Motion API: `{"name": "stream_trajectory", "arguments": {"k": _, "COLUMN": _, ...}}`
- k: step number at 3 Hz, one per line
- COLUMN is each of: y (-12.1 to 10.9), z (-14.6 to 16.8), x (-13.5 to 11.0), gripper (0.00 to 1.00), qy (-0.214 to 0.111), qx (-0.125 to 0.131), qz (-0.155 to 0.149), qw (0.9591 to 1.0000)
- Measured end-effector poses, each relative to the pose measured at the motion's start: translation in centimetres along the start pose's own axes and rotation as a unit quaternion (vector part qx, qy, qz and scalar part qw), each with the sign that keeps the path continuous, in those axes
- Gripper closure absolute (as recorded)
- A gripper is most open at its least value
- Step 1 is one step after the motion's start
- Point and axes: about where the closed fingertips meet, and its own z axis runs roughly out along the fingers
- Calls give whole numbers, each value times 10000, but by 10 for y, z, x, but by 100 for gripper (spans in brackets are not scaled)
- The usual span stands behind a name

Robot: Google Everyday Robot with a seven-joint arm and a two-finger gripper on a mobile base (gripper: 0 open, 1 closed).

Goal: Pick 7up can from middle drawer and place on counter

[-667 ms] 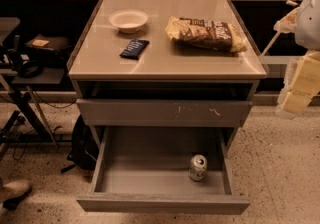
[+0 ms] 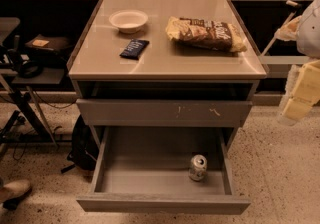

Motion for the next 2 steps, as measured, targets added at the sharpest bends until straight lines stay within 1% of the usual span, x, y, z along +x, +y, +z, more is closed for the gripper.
{"name": "stream_trajectory", "arguments": {"k": 1, "y": 17, "z": 67, "x": 33, "gripper": 0, "qy": -460, "qx": -603, "qz": 422, "qw": 9962}}
{"name": "stream_trajectory", "arguments": {"k": 2, "y": 52, "z": 161, "x": 75, "gripper": 0, "qy": -896, "qx": -1227, "qz": 1202, "qw": 9811}}
